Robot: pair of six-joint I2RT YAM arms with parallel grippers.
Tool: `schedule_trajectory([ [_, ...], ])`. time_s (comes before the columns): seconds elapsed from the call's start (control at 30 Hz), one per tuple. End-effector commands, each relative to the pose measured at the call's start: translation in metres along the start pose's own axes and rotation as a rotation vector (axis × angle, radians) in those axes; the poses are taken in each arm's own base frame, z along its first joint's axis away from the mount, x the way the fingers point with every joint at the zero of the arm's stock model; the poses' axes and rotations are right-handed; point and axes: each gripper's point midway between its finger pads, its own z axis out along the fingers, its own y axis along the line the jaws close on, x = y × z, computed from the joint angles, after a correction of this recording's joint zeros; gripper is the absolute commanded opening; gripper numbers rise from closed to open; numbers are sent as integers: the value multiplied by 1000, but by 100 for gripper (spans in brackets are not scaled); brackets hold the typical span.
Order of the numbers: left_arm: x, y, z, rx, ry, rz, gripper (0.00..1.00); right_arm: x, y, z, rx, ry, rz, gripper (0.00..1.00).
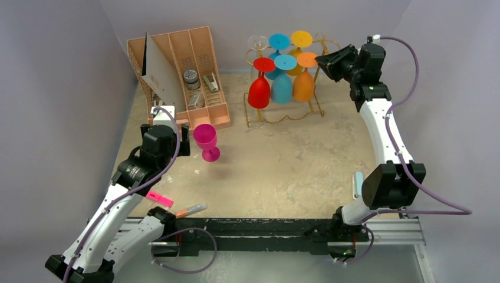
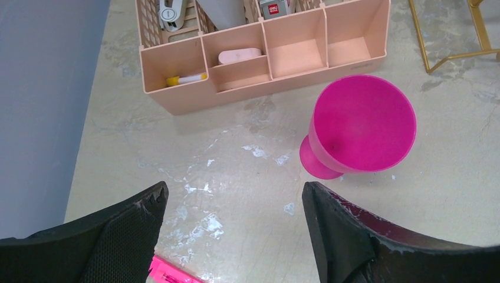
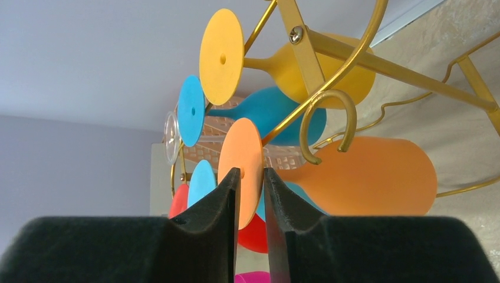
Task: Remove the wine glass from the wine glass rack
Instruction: Pick up the wine glass from the wine rack.
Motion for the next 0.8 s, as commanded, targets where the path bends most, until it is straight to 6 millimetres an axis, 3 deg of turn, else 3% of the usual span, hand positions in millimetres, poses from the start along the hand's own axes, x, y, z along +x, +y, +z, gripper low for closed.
schedule_trajectory([
  [0.0, -9, 0, -3, 9, -32, -19, 82, -5, 19, 1, -67, -3, -1, 22],
  [0.23, -8, -1, -1, 10, -23, -14, 82, -1, 16, 4, -73, 17, 3, 25],
  [0.77, -6, -5, 3, 18, -7, 1, 82, -4, 15, -1, -38, -10, -39, 7],
])
